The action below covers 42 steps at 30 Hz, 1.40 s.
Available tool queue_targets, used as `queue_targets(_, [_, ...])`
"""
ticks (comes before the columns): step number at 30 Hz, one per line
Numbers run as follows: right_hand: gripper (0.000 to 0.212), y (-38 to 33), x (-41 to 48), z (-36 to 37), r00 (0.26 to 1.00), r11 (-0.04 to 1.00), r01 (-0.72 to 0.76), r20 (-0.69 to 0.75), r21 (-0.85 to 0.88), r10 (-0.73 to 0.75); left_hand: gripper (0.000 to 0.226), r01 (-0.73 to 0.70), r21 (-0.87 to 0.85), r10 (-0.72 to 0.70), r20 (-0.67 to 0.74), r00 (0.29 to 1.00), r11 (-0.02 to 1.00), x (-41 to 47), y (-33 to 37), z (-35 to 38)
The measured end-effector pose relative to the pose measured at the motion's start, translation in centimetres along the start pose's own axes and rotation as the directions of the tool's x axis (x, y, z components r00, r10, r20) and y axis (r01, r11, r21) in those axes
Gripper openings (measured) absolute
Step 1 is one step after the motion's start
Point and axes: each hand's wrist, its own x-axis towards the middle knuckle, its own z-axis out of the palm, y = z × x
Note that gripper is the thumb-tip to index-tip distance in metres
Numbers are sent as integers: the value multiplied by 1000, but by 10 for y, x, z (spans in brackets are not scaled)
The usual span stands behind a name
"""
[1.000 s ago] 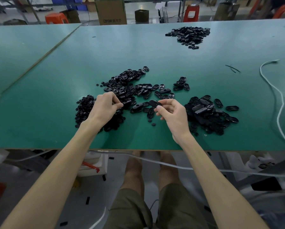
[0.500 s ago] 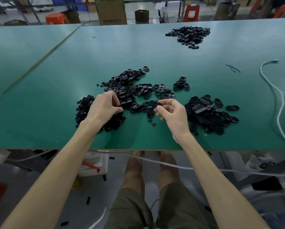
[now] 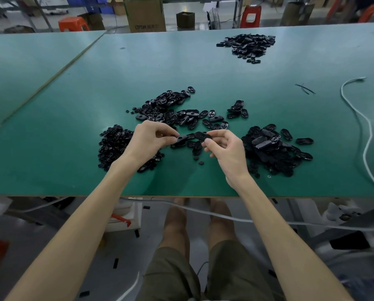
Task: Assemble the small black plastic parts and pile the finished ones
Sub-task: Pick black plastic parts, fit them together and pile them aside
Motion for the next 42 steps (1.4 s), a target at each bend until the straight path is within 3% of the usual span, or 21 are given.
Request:
queue_targets(7, [14, 2, 1, 1, 1000, 1000, 0, -2, 9, 0, 18, -34, -207, 34, -4, 999, 978, -3, 9, 18])
queue_targets(15, [15, 1, 1, 2, 1000, 999, 1, 2, 36, -1, 14, 116, -470, -133, -3, 991, 875, -8, 11, 30])
queue_targets(42, [7, 1, 0, -1, 1000, 994, 28, 6, 105, -28, 6, 157, -644, -250, -56, 967, 749, -10, 40, 72])
